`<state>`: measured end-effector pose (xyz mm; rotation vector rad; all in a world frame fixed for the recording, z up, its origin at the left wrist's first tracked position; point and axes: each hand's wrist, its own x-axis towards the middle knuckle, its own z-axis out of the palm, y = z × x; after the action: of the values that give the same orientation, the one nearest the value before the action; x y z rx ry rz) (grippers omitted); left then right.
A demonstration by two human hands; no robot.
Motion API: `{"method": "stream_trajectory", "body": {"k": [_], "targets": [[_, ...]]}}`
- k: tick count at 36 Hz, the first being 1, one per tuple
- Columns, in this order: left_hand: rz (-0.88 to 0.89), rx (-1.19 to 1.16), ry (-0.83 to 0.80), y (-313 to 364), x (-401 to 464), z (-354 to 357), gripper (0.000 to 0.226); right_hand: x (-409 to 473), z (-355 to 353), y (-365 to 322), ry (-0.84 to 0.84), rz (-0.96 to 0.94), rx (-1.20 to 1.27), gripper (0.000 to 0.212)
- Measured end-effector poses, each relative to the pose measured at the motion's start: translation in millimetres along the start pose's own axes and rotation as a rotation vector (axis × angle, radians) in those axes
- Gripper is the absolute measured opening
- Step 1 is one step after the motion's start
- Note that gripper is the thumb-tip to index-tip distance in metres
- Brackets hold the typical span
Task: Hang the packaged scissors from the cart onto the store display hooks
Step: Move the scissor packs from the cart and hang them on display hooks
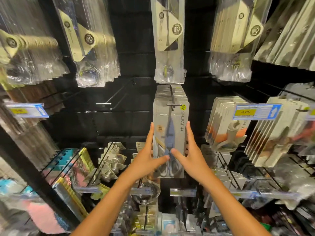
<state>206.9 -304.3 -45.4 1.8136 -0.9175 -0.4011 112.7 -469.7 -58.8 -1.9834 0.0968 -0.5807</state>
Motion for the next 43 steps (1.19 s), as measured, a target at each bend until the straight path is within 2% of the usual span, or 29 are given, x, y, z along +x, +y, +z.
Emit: {"method": "stream_trajectory", "body": {"k": [7,11,17,22,24,27,32,35,43], "targets": [[-0.042,0.035,0.03,-7.3,18.1,1.7,0.118,16.3,2.0,12.6,0.011,0.0,0.015,0.106],[-0.057,0.076,0.089,-8.0,17.6,5.2,0.103,17.5,5.0,26.3,0.084,-0.007,-0.087,0.106],[-0.074,0.276,0.197,-25.1,-0.5,9.5,0.088,-0.5,4.2,40.3,0.214,0.011,-0.136,0.082],[-0.08,0.464,0.225,-45.7,-32.5,9.4,0.08,-22.7,9.0,43.5,0.176,-0.084,-0.117,0.059],[-0.103,0.535,0.233,-55.9,-50.6,6.9,0.079,-29.5,16.9,46.8,0.082,-0.12,-0.127,0.054],[-0.124,0.612,0.224,-72.4,-84.0,1.4,0.079,-37.2,35.2,53.1,-0.15,-0.098,-0.162,0.043],[-0.169,0.76,0.237,-90.8,-153.0,-10.1,0.073,-52.5,82.7,55.2,-0.489,-0.17,-0.177,0.036],[-0.213,0.816,0.253,-103.6,-200.5,-19.1,0.067,-64.2,119.2,57.0,-0.668,-0.173,-0.225,0.039],[-0.426,0.821,0.331,-150.8,-331.5,-44.6,0.064,-97.4,205.6,31.0,-0.971,-0.26,-0.345,0.049]]}}
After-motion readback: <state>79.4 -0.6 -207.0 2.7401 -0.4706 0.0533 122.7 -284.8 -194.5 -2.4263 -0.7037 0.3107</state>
